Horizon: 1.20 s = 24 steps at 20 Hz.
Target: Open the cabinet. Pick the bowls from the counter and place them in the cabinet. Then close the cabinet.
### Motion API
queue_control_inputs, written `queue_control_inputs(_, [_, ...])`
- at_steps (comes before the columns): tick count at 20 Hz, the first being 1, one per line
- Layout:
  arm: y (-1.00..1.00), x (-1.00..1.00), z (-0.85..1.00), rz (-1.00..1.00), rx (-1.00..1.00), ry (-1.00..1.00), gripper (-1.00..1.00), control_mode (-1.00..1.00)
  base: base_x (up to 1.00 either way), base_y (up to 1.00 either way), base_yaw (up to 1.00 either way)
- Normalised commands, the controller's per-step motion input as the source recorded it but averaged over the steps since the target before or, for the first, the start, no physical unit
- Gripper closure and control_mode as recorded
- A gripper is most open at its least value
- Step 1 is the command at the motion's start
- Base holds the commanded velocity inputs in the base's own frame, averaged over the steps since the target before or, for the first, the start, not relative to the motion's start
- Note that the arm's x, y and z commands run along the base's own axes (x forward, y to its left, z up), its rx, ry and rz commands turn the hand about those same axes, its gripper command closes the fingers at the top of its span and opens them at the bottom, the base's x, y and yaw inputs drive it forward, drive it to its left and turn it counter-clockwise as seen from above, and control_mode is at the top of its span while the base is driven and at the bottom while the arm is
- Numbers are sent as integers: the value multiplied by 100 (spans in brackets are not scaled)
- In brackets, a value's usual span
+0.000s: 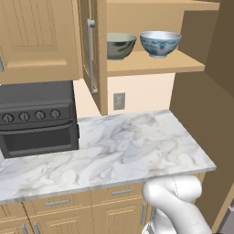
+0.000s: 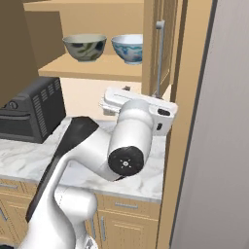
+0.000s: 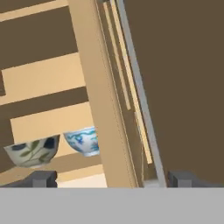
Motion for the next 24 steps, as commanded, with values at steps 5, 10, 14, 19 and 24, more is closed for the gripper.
queue_control_inputs(5, [100,7,-4,-34,-25,0,-100,-100,0,0,0])
queue_control_inputs(10, [-30,-3,-3,-15,-3,6,-100,-100,0,0,0])
queue_control_inputs(14, [-59,-16,0,-17,0,6,-100,-100,0,0,0])
queue_control_inputs(19, [0,5,0,0,0,2,-100,-100,0,0,0])
queue_control_inputs(24, [-10,73,0,2,3,19,-100,-100,0,0,0])
